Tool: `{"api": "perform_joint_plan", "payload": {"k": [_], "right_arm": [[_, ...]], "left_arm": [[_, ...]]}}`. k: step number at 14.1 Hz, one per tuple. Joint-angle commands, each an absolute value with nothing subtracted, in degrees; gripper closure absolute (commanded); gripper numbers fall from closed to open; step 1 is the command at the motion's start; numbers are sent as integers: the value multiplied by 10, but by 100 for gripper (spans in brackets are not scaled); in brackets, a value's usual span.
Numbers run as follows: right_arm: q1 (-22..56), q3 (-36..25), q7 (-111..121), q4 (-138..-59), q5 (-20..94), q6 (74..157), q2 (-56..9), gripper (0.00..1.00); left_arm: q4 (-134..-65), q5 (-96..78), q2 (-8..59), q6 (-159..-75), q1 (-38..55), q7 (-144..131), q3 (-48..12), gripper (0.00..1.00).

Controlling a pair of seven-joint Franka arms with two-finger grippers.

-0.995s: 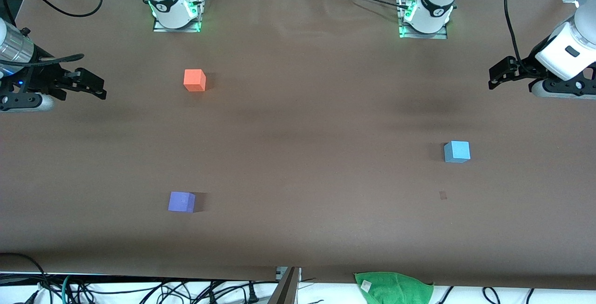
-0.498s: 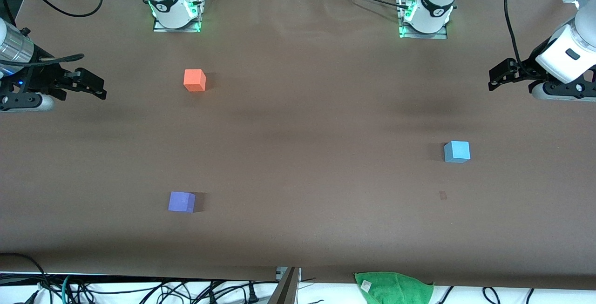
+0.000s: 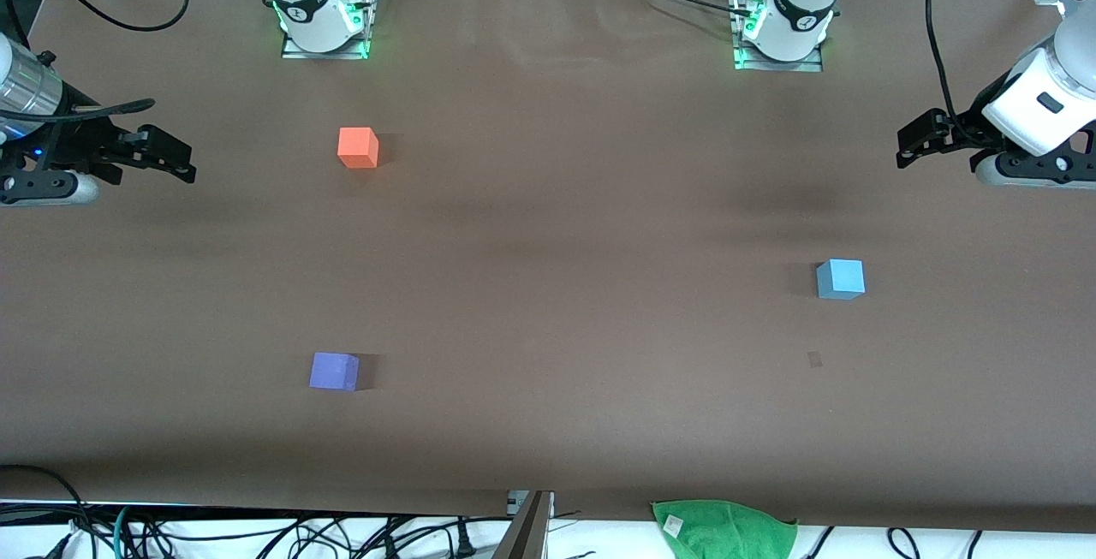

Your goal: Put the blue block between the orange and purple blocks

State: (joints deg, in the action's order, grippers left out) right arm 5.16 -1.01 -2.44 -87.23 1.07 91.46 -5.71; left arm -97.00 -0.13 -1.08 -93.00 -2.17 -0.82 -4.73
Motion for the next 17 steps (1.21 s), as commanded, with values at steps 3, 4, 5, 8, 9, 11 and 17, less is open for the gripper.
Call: {"api": "perform_joint_plan", "payload": {"k": [3,4,5,8,9,11,17], "right_arm": [[53,-9,-30,-861,5,907,-61,0],[53,-9,-30,-861,5,907,-61,0],[53,-9,-30,-861,5,907,-61,0],[53,-9,-30,-861,5,907,-61,0],[53,-9,-30,-861,4,907,-62,0],[53,-9,-30,-861,5,907,-61,0],[53,-9,-30,-861,5,907,-61,0]], "left_arm": [[-949,11,-2,-914,-18,-14,-47,0],[-948,11,-1,-914,-18,-14,-47,0],[-948,11,-1,-914,-18,-14,-47,0],[-948,12,-1,-914,-18,-14,-47,0],[-947,13,-1,-914,-20,-11,-47,0],[-947,11,11,-915,-24,-12,-43,0],[-833,15,128,-919,-41,-4,-40,0]]}}
